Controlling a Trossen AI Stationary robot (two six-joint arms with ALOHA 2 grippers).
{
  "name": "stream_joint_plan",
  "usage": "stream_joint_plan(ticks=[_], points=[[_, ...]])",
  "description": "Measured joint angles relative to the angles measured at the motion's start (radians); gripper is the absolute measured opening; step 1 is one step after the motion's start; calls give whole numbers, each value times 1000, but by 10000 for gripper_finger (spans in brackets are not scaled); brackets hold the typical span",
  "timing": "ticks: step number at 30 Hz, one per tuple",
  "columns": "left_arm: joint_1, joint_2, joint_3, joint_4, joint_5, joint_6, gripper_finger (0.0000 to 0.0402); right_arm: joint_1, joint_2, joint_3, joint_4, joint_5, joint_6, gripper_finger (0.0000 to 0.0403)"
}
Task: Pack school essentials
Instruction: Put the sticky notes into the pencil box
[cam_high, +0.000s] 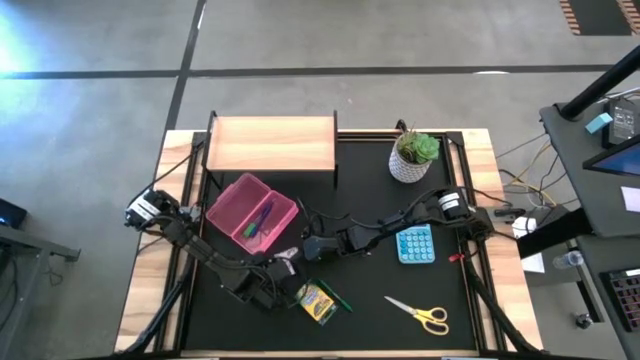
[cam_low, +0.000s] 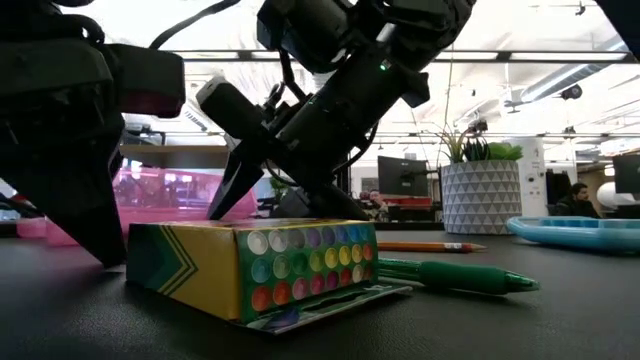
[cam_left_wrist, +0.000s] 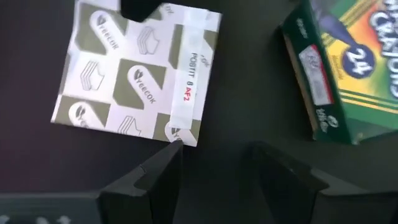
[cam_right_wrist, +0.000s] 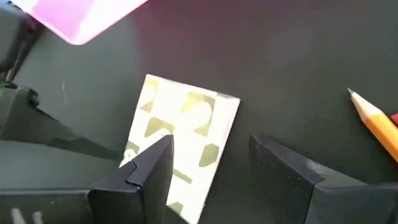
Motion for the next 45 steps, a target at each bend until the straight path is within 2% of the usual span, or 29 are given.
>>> stream_joint_plan(ticks=[9, 19, 33, 37, 45], points=[[25, 0, 0, -5, -12, 3, 183, -3, 14, -2, 48, -7, -38, 203], [36, 0, 0, -7, -9, 52, 183, 2, 44, -2, 94, -69, -64, 203], [35, -2, 0, -8, -7, 50, 183, 8, 37, 24, 77, -113, -88, 201], [35, -2, 0, -8, -7, 48, 183, 8, 36, 25, 70, -116, -84, 166], [36, -2, -1, -8, -11, 47, 183, 8, 29, 25, 64, -120, -71, 50]])
